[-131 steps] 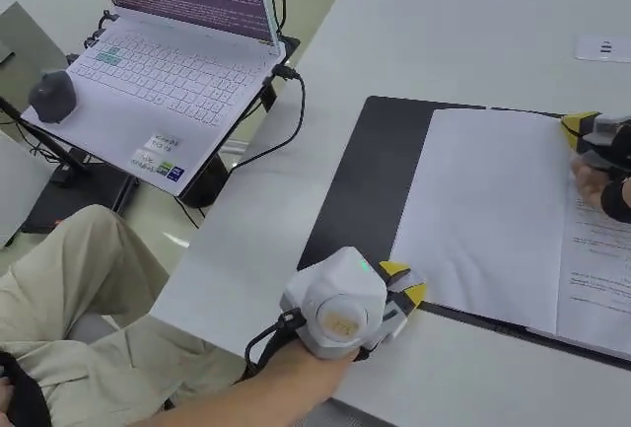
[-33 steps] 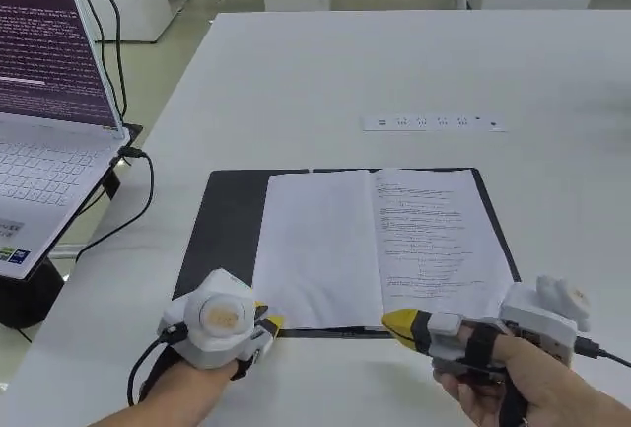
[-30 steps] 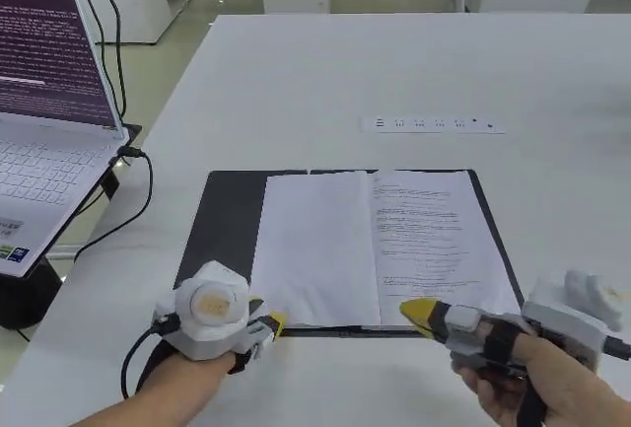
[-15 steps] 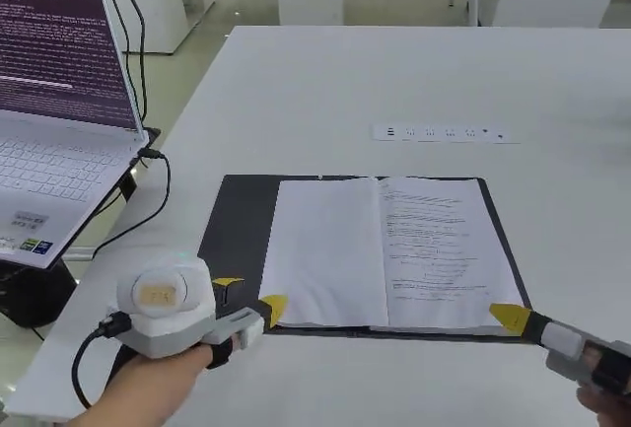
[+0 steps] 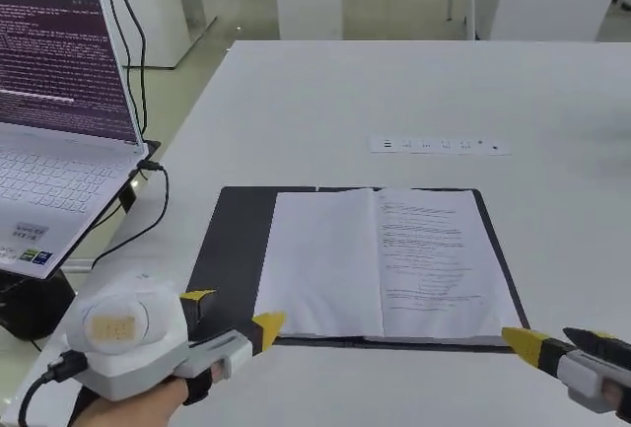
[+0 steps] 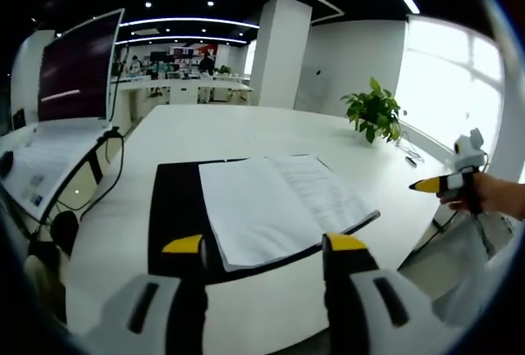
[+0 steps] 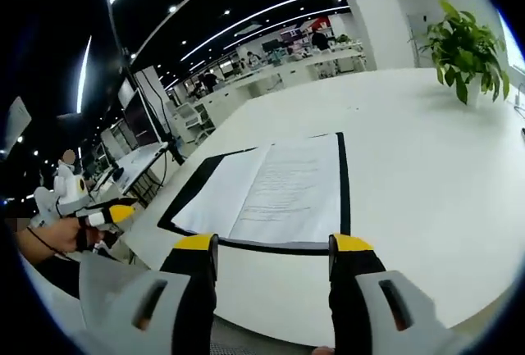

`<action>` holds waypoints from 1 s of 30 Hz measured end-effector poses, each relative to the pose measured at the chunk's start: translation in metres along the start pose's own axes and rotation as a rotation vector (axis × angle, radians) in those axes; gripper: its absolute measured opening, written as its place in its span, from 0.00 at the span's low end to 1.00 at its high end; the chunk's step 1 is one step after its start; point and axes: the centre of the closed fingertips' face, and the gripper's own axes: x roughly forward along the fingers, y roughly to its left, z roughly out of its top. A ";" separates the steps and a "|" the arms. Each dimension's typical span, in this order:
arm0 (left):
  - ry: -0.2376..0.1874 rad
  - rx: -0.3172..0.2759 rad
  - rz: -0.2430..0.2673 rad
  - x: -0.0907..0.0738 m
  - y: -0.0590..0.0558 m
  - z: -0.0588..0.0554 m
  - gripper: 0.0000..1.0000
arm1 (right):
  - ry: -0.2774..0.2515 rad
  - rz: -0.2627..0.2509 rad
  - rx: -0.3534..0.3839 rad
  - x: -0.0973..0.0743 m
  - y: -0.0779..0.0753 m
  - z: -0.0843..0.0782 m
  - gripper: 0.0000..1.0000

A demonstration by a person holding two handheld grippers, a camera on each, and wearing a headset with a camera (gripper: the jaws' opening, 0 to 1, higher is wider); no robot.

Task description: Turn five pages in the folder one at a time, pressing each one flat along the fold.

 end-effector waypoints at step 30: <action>0.020 0.021 0.001 -0.020 -0.012 0.000 0.65 | -0.050 -0.030 -0.020 -0.018 -0.021 -0.001 0.55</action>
